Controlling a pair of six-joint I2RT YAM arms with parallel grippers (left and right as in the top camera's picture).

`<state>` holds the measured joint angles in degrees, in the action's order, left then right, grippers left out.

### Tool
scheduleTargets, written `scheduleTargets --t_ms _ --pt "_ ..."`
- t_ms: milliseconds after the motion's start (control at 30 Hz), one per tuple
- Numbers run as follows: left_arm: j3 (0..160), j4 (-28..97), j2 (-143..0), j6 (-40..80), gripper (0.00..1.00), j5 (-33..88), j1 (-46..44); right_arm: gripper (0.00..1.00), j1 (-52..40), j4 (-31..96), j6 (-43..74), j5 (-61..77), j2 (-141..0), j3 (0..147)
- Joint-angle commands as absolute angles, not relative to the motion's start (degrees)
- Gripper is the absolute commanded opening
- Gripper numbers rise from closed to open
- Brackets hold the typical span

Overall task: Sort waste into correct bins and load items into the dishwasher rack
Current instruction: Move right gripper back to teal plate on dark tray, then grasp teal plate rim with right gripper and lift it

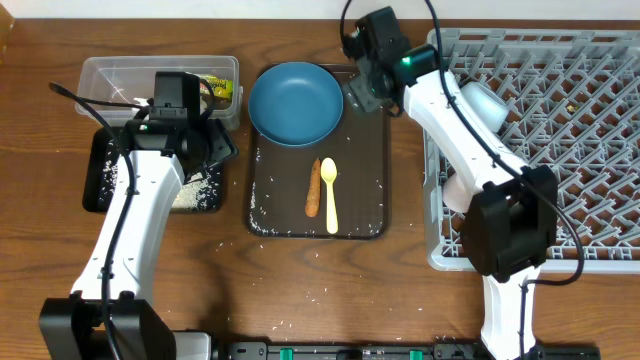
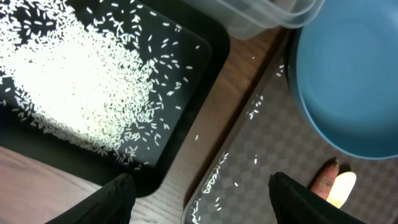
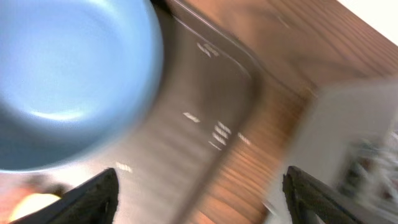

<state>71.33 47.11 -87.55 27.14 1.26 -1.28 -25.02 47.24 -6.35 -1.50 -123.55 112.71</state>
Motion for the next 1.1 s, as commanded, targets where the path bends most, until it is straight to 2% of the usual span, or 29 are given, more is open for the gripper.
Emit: scheduleTargets --t_ms 0,100,267,400,667,833,967,1067 --pt "71.0 48.1 -86.8 26.7 0.71 0.4 -1.0 0.69 -25.5 46.0 5.8 8.4 -123.8 112.9" --pt "71.0 48.4 -86.8 26.7 0.71 0.4 -1.0 0.60 -25.8 45.1 14.7 8.3 -126.2 112.6" --pt "71.0 48.4 -86.8 26.7 0.71 0.4 -1.0 0.59 -26.8 44.5 25.4 5.8 -130.9 112.6" --pt "71.0 48.4 -86.8 26.7 0.71 0.4 -1.0 0.56 -28.1 43.2 26.8 5.6 -133.9 112.6" --pt "71.0 48.3 -86.8 26.7 0.71 0.4 -1.0 0.42 -30.7 43.0 29.2 3.3 -136.1 112.6" --pt "71.0 48.3 -86.8 26.7 0.71 0.4 -1.0 0.27 -31.0 43.1 29.1 1.7 -136.1 112.6" --pt "71.0 48.3 -86.8 26.7 0.71 0.4 -1.0 0.06 -30.6 43.1 29.1 1.7 -136.1 112.6" --pt "71.0 48.3 -86.8 26.7 0.71 0.4 -1.0 0.01 -30.0 43.8 29.1 1.8 -136.1 112.6"
